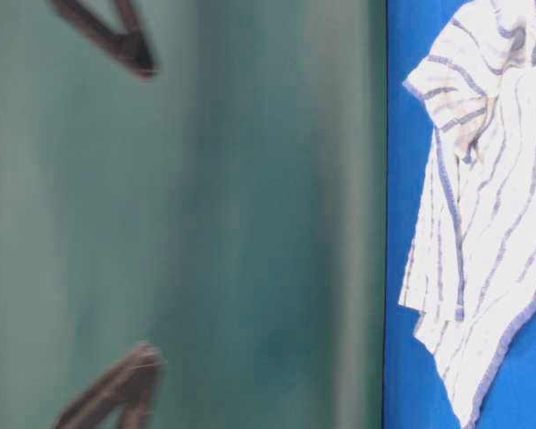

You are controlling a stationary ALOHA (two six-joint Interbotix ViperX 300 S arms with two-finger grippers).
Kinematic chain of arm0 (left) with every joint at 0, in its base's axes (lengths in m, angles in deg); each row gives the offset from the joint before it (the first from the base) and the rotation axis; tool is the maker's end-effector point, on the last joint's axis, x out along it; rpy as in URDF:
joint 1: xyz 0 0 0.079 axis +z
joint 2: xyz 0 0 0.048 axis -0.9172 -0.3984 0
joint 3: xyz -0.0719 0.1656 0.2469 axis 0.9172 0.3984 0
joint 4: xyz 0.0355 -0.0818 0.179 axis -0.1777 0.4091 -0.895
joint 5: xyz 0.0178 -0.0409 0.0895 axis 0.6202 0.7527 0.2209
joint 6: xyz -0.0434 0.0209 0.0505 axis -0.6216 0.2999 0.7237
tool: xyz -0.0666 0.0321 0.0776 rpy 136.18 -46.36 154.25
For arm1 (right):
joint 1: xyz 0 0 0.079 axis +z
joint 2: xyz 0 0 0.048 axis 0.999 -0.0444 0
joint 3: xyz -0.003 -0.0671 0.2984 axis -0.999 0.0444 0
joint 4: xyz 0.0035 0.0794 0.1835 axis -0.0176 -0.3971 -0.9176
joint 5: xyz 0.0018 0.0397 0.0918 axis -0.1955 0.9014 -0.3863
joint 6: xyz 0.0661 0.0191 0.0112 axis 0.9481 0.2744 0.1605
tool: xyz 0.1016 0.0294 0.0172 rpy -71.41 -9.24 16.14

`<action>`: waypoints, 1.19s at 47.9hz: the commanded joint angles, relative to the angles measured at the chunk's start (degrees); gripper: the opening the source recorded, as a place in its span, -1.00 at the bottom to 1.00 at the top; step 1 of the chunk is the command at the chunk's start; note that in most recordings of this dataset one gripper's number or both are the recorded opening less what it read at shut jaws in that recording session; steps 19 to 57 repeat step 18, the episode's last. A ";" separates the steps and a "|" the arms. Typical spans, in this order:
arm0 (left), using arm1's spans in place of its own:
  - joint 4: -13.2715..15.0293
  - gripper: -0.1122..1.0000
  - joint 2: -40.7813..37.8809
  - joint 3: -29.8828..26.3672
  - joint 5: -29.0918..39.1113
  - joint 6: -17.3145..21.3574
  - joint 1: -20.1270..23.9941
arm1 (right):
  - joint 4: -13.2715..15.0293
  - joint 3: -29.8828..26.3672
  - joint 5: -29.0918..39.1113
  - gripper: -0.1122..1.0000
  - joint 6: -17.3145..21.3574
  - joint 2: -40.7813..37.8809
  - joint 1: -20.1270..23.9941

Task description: Lift the towel with both arms.

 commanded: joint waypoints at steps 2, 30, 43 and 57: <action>0.09 0.86 -2.90 0.18 -0.97 -0.70 0.09 | -0.18 1.32 -2.29 0.31 1.32 -1.32 -0.53; 0.09 0.86 -15.64 2.37 -7.56 -1.67 0.09 | -0.18 6.15 -8.88 0.31 5.10 -10.20 -0.62; 0.09 0.86 -15.64 2.37 -7.56 -1.67 0.09 | -0.18 6.15 -8.88 0.31 5.10 -10.20 -0.62; 0.09 0.86 -15.64 2.37 -7.56 -1.67 0.09 | -0.18 6.15 -8.88 0.31 5.10 -10.20 -0.62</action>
